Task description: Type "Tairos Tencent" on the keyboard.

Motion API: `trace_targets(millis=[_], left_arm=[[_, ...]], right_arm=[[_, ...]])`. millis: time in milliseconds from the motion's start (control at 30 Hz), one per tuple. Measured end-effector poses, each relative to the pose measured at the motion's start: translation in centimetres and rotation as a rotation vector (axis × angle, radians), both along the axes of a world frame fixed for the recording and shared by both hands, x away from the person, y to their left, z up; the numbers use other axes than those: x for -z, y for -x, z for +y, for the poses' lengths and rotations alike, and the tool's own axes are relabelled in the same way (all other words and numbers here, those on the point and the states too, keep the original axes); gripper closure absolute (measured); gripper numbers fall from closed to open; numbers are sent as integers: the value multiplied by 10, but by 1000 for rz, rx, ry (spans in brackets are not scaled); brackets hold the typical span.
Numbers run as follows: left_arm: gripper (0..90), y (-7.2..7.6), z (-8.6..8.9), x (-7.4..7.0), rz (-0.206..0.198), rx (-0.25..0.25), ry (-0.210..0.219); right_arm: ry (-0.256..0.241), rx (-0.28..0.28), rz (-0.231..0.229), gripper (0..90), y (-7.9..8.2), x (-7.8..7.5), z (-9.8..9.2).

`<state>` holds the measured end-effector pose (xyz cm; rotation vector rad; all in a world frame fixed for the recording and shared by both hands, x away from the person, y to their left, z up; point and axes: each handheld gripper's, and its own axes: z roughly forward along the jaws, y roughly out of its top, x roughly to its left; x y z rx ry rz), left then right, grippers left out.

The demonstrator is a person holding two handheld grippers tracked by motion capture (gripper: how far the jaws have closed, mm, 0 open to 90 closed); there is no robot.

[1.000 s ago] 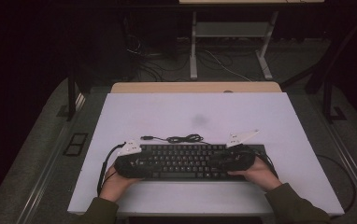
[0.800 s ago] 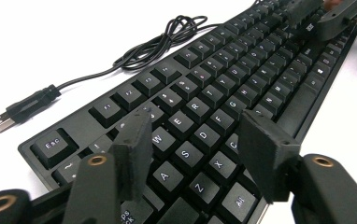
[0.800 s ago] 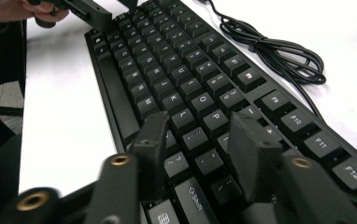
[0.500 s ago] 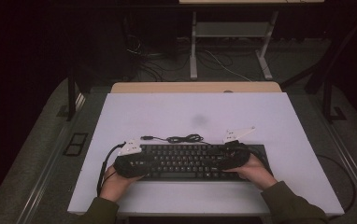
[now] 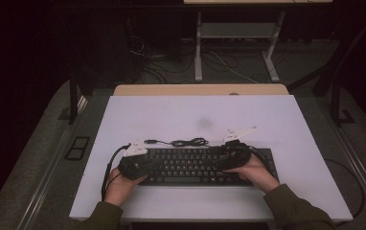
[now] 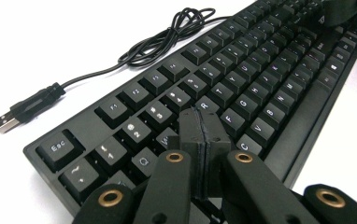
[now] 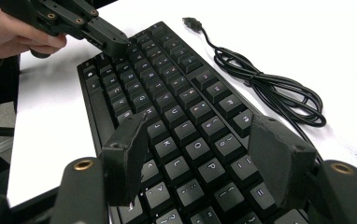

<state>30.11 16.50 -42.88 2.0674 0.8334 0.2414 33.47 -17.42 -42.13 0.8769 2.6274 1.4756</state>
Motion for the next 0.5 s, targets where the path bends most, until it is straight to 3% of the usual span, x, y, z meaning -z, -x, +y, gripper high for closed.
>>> trace_targets(millis=[500], left_arm=[[885, -13, -14, 5, 6, 12, -13]], right_arm=[[0, -18, -1, 370, -2, 1, 10]])
